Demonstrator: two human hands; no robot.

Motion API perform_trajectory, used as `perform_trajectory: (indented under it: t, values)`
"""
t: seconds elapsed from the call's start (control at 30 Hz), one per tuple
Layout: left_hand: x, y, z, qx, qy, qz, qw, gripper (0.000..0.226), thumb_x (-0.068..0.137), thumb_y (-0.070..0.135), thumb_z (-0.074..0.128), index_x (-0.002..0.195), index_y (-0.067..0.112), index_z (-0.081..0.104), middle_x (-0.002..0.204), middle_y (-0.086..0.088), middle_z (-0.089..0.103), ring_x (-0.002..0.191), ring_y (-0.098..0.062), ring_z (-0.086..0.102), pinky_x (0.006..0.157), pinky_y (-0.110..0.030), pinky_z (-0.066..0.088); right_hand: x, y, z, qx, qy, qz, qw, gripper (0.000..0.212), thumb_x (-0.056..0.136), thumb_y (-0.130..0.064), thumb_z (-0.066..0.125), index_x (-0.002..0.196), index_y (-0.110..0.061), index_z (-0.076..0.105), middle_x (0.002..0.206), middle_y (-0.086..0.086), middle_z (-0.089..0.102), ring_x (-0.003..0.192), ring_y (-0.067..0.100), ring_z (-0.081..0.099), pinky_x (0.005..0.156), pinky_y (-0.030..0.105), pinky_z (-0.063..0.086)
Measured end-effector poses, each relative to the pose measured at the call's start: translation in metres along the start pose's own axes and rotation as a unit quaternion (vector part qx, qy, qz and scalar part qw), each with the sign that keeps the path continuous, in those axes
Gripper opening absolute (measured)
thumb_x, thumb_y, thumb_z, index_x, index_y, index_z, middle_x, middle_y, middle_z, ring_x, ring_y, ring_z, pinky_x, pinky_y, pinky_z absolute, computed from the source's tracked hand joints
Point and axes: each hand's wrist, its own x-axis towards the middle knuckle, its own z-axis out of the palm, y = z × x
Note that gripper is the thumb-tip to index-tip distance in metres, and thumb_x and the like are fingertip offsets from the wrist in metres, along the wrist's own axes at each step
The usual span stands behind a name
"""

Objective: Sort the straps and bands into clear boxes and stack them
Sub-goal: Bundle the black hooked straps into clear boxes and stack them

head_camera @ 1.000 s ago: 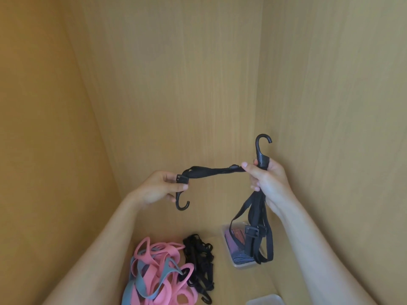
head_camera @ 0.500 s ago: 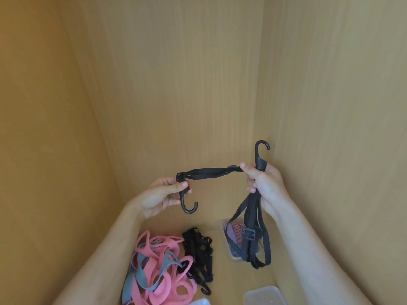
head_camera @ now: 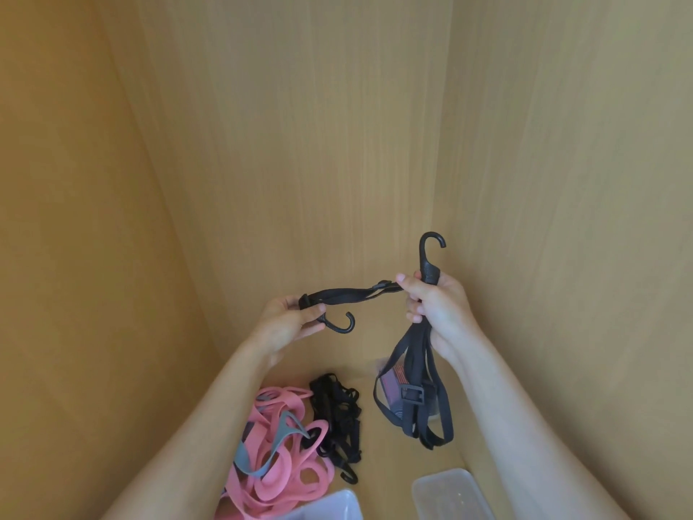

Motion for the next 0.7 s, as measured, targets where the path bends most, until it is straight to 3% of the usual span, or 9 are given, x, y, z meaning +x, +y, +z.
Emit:
perform_trajectory:
  t: [0.1,0.2,0.27,0.33,0.37,0.43,0.53,0.6,0.7]
  values:
    - [-0.001,-0.002,0.001,0.059,0.044,0.012,0.997,0.021,0.089,0.006,0.074,0.108,0.0,0.067,0.1,-0.013,0.073,0.087,-0.018,0.073,0.072,-0.025,0.061,0.0,0.0,0.001,-0.023,-0.004,0.005,1.0,0.018,0.094,-0.012,0.067,0.082,-0.014,0.054,0.063,0.0,0.046,0.048,0.011,0.035,0.047,0.025,0.034]
    - [-0.002,-0.001,-0.001,0.063,0.103,0.031,0.992,0.02,0.089,0.004,0.073,0.107,0.005,0.065,0.099,-0.013,0.073,0.089,-0.021,0.072,0.075,-0.027,0.06,0.001,0.0,0.001,-0.052,-0.016,0.034,0.998,0.009,0.102,-0.018,0.054,0.095,-0.012,0.054,0.071,0.011,0.068,0.053,0.017,0.057,0.056,0.03,0.048]
    - [-0.003,0.002,-0.005,0.05,0.113,0.029,0.992,0.016,0.092,0.003,0.069,0.106,0.005,0.064,0.094,-0.014,0.072,0.085,-0.025,0.071,0.073,-0.028,0.06,0.006,0.002,0.0,-0.057,-0.022,0.06,0.996,0.008,0.105,-0.021,0.048,0.103,-0.014,0.052,0.092,0.016,0.076,0.083,0.024,0.072,0.083,0.04,0.055]
    - [-0.004,0.003,-0.007,0.063,0.103,0.027,0.992,0.009,0.094,0.005,0.066,0.103,0.007,0.066,0.082,-0.011,0.069,0.071,-0.021,0.067,0.058,-0.023,0.054,0.01,0.005,0.0,-0.105,-0.009,0.059,0.993,0.012,0.105,-0.024,0.049,0.112,-0.016,0.054,0.115,0.012,0.072,0.109,0.023,0.067,0.105,0.044,0.046]
    - [-0.004,0.004,-0.007,0.09,0.096,0.031,0.991,0.007,0.094,0.007,0.066,0.1,0.008,0.069,0.077,-0.007,0.067,0.066,-0.018,0.063,0.054,-0.021,0.049,0.011,0.005,0.001,-0.132,0.003,0.049,0.99,0.013,0.105,-0.025,0.05,0.113,-0.017,0.057,0.118,0.007,0.069,0.113,0.02,0.064,0.108,0.043,0.043]
    - [-0.004,0.004,-0.005,0.141,0.071,0.039,0.987,0.011,0.092,0.009,0.07,0.102,0.013,0.073,0.074,0.003,0.065,0.063,-0.012,0.055,0.053,-0.019,0.044,0.011,0.005,0.003,-0.151,0.007,0.021,0.988,0.011,0.105,-0.023,0.051,0.103,-0.018,0.06,0.104,0.002,0.069,0.098,0.016,0.066,0.099,0.037,0.048]
    - [-0.006,0.005,0.001,0.174,0.033,0.038,0.983,0.032,0.083,0.014,0.082,0.113,0.02,0.072,0.096,0.006,0.068,0.081,-0.008,0.061,0.068,-0.023,0.048,0.007,0.001,0.005,-0.106,-0.044,-0.001,0.993,0.019,0.105,-0.018,0.051,0.087,-0.014,0.055,0.072,0.003,0.052,0.057,0.015,0.05,0.065,0.031,0.048]
    - [-0.007,0.008,0.004,0.182,0.034,0.048,0.982,0.038,0.074,0.02,0.089,0.108,0.02,0.071,0.102,0.002,0.068,0.093,-0.012,0.065,0.079,-0.027,0.05,0.005,0.0,0.004,-0.087,-0.07,0.0,0.994,0.021,0.105,-0.019,0.048,0.086,-0.012,0.053,0.066,-0.001,0.043,0.05,0.012,0.037,0.056,0.027,0.038]
    - [-0.01,0.017,0.007,0.158,0.044,0.075,0.984,0.034,0.068,0.02,0.093,0.094,0.017,0.072,0.091,0.0,0.071,0.083,-0.012,0.067,0.074,-0.026,0.05,0.004,0.003,0.004,-0.033,-0.106,0.011,0.994,0.027,0.105,-0.017,0.033,0.091,-0.008,0.054,0.063,-0.002,0.04,0.049,0.012,0.032,0.05,0.025,0.028]
